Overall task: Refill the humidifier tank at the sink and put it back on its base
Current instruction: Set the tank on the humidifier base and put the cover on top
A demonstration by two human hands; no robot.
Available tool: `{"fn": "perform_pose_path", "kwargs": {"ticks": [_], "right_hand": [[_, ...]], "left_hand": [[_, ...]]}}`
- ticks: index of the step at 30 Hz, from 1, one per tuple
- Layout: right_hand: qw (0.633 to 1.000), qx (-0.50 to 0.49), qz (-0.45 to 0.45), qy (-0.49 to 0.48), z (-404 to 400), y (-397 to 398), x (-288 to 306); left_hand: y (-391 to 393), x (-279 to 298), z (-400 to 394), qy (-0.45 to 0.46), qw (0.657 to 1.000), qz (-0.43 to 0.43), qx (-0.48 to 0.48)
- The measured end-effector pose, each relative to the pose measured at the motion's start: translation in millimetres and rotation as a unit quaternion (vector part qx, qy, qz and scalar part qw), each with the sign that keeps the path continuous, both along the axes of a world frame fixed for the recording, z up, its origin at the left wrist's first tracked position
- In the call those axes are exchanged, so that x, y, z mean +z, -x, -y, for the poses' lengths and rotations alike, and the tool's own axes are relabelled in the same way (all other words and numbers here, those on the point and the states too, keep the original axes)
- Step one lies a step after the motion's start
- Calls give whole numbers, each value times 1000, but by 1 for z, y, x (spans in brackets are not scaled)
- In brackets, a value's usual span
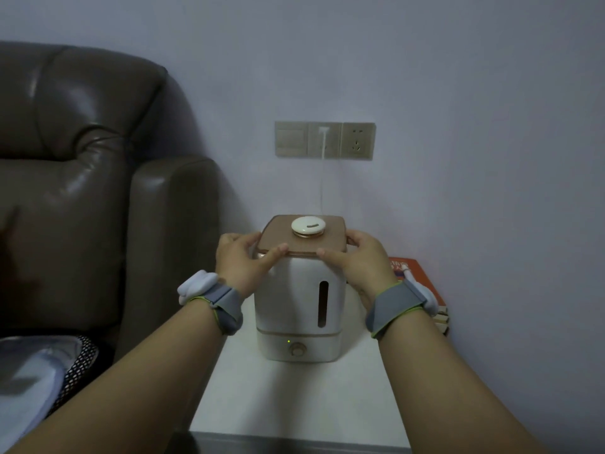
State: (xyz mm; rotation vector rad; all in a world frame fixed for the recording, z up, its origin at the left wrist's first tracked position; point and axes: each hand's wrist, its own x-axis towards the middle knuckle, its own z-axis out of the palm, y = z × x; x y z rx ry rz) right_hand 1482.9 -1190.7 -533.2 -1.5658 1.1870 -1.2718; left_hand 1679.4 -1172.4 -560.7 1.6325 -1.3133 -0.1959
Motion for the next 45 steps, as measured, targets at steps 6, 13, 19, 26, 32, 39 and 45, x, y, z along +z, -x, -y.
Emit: {"fn": "perform_pose_path", "kwargs": {"ticks": [6, 13, 19, 26, 32, 39, 45], "right_hand": [[1000, -14, -23, 14, 4, -2, -9], [995, -21, -87, 50, 10, -8, -17], [994, -14, -69, 83, 11, -7, -19], [991, -8, -82, 102, 10, -9, -29], [997, 1, -22, 78, 13, -4, -26], [998, 9, 4, 62, 10, -8, -31], [999, -25, 27, 23, 12, -5, -33]], "left_hand": [[3, -7, 4, 23, 999, 28, -7], [8, -11, 1, 26, 1000, -1, -17], [8, -9, 0, 8, 1000, 17, -23], [2, -18, 1, 25, 999, 45, -15], [6, -15, 4, 49, 997, 55, -18], [4, -19, 1, 48, 998, 41, -29], [7, -21, -2, 54, 997, 48, -30]]}}
